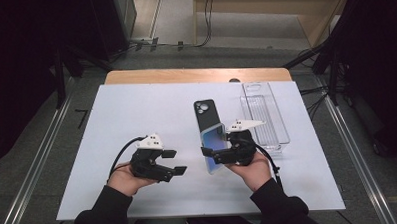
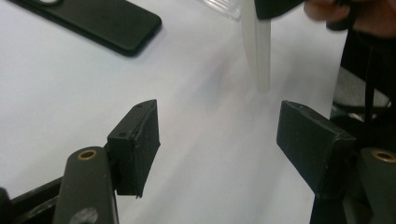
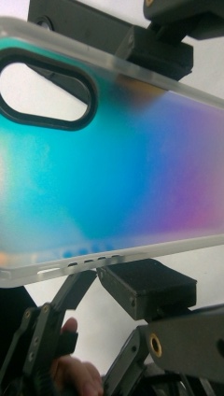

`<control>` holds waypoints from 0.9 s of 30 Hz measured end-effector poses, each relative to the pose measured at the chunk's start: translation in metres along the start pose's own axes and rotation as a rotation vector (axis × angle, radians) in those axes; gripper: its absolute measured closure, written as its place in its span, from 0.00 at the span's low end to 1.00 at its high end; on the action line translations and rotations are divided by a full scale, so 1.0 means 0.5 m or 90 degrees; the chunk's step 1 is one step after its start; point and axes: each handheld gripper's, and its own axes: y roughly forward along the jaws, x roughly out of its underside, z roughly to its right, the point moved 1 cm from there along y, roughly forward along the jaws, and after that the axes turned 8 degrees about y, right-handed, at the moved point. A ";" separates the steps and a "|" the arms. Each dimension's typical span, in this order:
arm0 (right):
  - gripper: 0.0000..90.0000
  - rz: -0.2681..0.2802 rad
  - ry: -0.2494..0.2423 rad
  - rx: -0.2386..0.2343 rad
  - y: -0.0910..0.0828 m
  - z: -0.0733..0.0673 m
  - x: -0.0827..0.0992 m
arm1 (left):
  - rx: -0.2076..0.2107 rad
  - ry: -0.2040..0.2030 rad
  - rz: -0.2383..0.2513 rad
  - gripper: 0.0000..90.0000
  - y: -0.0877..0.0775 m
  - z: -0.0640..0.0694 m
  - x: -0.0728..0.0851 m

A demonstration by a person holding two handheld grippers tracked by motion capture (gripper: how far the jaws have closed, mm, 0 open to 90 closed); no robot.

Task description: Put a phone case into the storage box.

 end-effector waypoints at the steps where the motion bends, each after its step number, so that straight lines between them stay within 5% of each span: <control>1: 0.20 -0.001 -0.003 -0.002 -0.001 0.000 0.000 | 0.006 0.002 -0.003 0.33 0.001 -0.003 0.006; 12: 0.20 -0.004 -0.016 -0.008 -0.022 0.006 -0.012 | 0.005 -0.024 -0.023 0.33 -0.014 -0.012 0.049; 16: 0.20 0.001 -0.013 -0.006 -0.035 0.010 -0.020 | -0.022 -0.059 -0.026 0.33 -0.024 -0.016 0.058; 27: 0.20 0.028 0.001 0.014 -0.073 0.033 -0.052 | -0.023 -0.111 -0.013 0.33 -0.048 -0.018 0.076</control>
